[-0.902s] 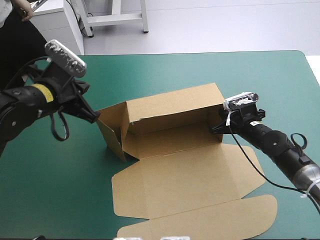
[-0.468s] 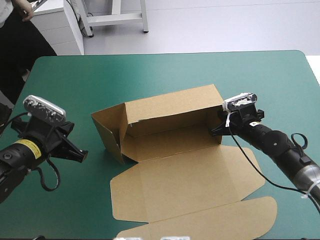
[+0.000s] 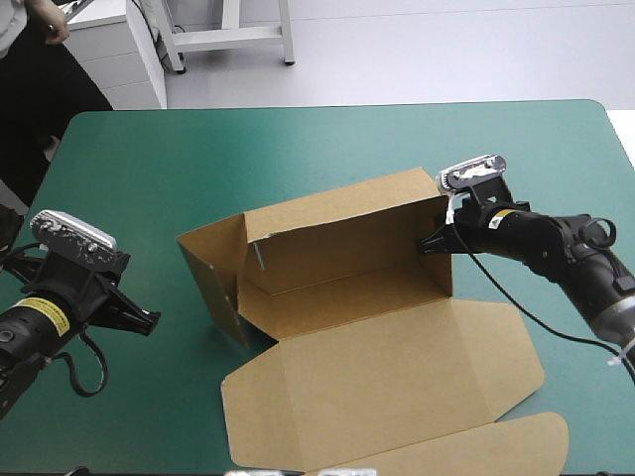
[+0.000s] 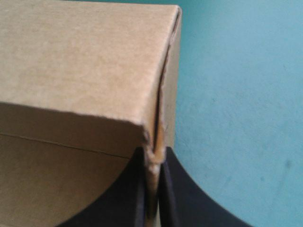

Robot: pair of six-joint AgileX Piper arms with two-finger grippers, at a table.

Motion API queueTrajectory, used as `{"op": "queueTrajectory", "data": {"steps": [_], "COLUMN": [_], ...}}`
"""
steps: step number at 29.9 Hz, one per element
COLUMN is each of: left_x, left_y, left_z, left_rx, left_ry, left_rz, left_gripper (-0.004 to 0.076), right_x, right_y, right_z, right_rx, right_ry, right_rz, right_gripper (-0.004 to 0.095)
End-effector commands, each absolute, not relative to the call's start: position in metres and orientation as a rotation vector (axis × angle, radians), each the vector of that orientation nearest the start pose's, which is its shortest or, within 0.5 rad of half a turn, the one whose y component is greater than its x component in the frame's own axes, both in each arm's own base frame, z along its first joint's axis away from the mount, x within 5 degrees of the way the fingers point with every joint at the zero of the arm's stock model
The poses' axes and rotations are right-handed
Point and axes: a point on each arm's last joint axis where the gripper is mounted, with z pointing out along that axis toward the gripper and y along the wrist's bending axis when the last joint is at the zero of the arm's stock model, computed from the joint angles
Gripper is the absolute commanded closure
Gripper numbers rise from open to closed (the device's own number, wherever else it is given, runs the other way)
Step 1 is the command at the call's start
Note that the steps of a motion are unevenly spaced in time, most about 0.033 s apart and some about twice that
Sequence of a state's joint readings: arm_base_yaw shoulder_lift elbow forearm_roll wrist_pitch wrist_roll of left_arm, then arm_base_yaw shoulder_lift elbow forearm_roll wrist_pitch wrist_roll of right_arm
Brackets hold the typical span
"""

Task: Fold the box

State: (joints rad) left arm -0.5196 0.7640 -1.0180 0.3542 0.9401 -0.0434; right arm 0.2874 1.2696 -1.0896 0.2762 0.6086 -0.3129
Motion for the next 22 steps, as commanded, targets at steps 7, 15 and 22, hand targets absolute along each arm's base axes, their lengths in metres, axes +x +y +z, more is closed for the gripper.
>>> {"op": "queueTrajectory", "data": {"steps": [7, 15, 22], "left_x": [0.123, 0.124, 0.124], "left_y": [-0.039, -0.038, -0.04], "left_z": [0.418, 0.42, 0.422], "left_rx": [0.535, 0.513, 0.511], "left_ry": [1.936, 1.917, 1.891], "left_rz": [0.112, 0.109, 0.098], "left_gripper": [0.0731, 0.0731, 0.0731], "right_x": [0.252, 0.28, 0.33], "right_y": [0.083, 0.09, 0.104], "right_z": [0.381, 0.351, 0.337], "right_rx": [-0.469, -0.442, -0.43], "right_ry": [2.414, 2.518, 2.486], "right_rz": [0.217, 0.204, 0.197], "right_gripper": [0.0925, 0.0927, 0.0927]}}
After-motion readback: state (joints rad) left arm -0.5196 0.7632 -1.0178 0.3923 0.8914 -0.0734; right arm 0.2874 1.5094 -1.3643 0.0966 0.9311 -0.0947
